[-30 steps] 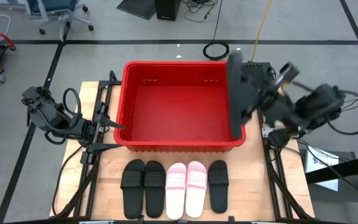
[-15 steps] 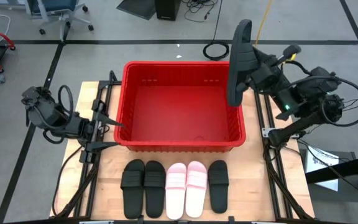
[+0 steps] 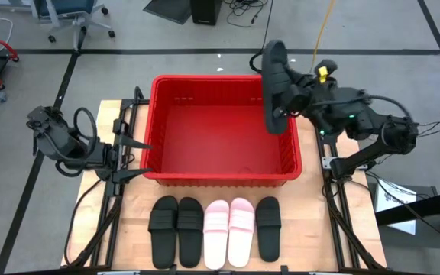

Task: Pick and place slides into bin
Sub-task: Put the black slide into the red organizer bin

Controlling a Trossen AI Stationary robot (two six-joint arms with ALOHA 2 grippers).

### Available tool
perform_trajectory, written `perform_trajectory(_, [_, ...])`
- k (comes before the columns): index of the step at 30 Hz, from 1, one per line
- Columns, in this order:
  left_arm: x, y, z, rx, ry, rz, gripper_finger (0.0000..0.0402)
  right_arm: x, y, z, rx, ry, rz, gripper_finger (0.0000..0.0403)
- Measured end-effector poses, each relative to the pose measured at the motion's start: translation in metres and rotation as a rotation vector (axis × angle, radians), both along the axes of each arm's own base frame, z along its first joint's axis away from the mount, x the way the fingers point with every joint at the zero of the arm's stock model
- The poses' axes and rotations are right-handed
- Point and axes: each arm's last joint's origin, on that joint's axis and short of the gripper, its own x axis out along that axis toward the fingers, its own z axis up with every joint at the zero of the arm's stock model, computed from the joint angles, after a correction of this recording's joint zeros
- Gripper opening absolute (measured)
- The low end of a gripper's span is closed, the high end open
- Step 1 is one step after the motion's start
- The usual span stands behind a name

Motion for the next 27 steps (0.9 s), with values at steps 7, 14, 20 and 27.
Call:
perform_trajectory(7, [0.007,-0.005,-0.002,0.008,0.004,0.002,0.0248,0.012,-0.03,-0.026,0.147,0.035,0.061,0.0005])
perform_trajectory(14, [0.01,-0.007,-0.005,0.006,0.022,0.002,0.0248,0.02,-0.076,-0.058,0.351,0.073,-0.018,0.0005])
perform_trajectory(20, [0.011,-0.008,-0.005,0.009,0.024,0.004,0.0248,0.021,-0.109,-0.096,0.451,0.147,-0.151,0.0009])
perform_trajectory(27, [0.011,-0.008,-0.005,-0.005,0.029,0.003,0.0248,0.019,-0.124,-0.15,0.594,0.27,-0.177,0.0006])
